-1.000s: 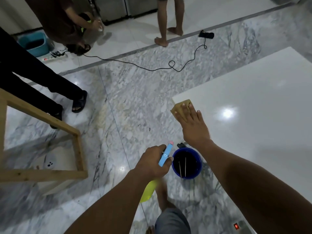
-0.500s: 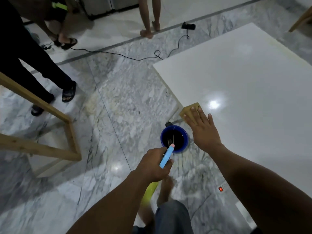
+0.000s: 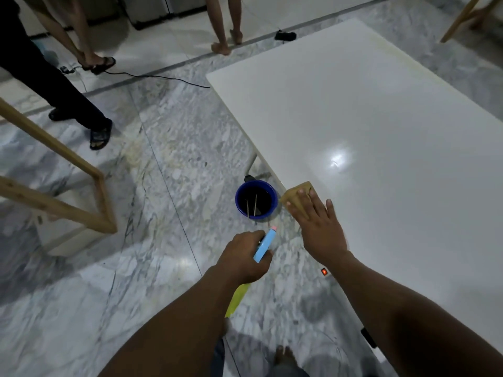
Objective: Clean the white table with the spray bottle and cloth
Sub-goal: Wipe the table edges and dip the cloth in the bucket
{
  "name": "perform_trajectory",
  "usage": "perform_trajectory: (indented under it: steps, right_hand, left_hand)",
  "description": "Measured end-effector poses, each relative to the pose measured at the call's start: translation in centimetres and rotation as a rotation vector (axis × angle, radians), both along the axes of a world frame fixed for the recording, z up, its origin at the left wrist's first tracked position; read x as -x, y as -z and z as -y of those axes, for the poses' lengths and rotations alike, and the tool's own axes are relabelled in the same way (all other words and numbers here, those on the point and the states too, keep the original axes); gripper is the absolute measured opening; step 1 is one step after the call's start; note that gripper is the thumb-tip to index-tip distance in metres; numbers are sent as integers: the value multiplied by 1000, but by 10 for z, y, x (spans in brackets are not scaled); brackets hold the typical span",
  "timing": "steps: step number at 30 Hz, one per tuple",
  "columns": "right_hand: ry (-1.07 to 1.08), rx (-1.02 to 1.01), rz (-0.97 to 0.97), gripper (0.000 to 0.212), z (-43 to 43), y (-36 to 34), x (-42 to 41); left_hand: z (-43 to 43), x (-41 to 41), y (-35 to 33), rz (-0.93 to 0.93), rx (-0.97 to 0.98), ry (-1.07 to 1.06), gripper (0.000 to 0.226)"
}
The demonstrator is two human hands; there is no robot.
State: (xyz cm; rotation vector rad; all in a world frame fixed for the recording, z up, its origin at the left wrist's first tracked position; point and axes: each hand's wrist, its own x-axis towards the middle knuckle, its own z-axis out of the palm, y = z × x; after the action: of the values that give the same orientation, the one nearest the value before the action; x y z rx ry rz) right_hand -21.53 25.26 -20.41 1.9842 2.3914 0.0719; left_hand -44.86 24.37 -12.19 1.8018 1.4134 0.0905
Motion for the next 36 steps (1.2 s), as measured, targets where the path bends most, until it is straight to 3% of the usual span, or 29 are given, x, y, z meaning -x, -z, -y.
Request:
perform_trajectory:
  steps: [11,22,27,32,36]
  right_hand:
    - [-11,17,-31,87,186,-5,-79]
    - [43,-10,-10,83,334,-4,-129]
    - [38,45,62,95,421,-6,-164]
    - [50,24,33,77,507,-15,-189]
    - [58,22,70,91,568,-9,-216]
  left_hand:
    - [177,-107,-16,85,-15,-52,23]
    - [310,-126,-13,6,-103,36,21]
    - [409,-128,-10,28,-78,32,24]
    - [491,-141,-8,36,-10,31,20]
    - [532,-164,-11,43,-7,82,20]
